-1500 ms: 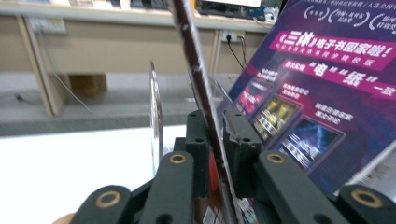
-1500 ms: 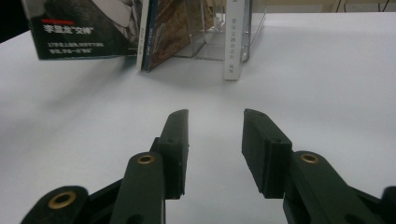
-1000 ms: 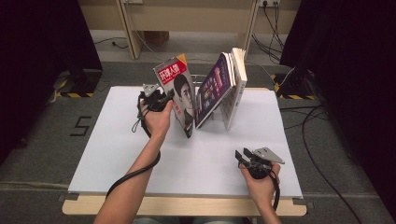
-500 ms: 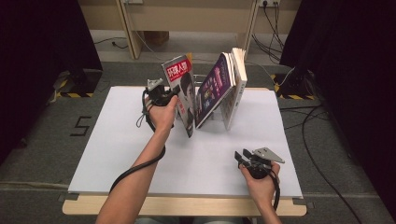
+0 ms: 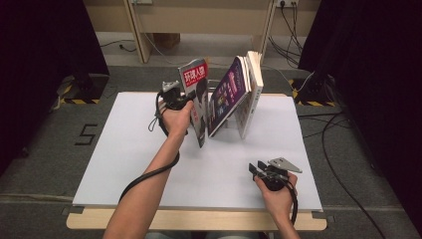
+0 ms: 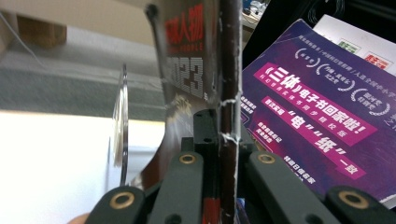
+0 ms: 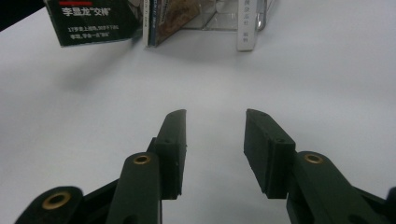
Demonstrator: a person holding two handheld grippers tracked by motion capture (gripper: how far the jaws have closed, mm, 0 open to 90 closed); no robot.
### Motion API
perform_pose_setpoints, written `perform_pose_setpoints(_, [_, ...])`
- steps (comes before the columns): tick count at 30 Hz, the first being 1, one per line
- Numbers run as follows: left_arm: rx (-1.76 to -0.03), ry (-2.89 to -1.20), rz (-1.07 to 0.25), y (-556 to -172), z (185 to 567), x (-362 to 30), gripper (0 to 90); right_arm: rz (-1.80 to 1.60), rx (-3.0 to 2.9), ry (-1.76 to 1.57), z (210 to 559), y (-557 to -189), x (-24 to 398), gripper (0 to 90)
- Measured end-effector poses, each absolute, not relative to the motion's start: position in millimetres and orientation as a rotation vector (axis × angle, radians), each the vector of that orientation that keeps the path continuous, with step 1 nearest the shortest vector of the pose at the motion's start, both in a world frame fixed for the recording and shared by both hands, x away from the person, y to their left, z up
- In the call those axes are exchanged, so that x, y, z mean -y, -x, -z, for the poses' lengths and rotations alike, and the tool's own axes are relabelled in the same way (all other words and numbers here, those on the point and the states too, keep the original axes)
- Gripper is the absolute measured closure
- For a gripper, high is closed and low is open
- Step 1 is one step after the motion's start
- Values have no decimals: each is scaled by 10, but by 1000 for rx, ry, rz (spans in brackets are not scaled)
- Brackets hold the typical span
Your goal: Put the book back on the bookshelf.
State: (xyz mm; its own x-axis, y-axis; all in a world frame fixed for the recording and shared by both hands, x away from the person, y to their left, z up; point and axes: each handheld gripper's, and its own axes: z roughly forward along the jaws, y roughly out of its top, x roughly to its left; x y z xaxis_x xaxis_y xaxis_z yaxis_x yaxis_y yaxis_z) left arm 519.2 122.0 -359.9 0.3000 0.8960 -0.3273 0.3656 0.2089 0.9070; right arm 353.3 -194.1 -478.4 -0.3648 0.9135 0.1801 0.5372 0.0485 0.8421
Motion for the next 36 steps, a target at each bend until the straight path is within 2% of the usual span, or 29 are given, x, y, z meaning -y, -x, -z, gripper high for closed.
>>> perform_pose_setpoints(7, [-1116, -1411, -766, -5170, 3309, -1110, 866, -1257, -1912, -1442, 4766, -3524, 1959, 601])
perform_pose_setpoints(11, [-1080, -1399, -833, -5222, 3185, -1135, 865, -1262, -1904, -1430, 4753, -3514, 1967, 604])
perform_pose_setpoints(17, [-1059, -1388, -908, -5280, 3275, -1220, 864, -1267, -1908, -1426, 4761, -3517, 1963, 607])
perform_pose_setpoints(25, [-1121, -1340, -885, -5201, 3685, -1323, 853, -1271, -1920, -1418, 4764, -3510, 1932, 609])
perform_pose_setpoints(31, [-1160, -1310, -814, -5130, 3741, -1387, 809, -1271, -1922, -1426, 4770, -3511, 1933, 609])
perform_pose_setpoints(33, [-1201, -1280, -766, -5148, 3732, -1428, 773, -1272, -1925, -1427, 4775, -3516, 1929, 608])
perform_pose_setpoints(36, [-1230, -1236, -689, -5176, 3691, -1484, 767, -1270, -1934, -1423, 4780, -3519, 1918, 607])
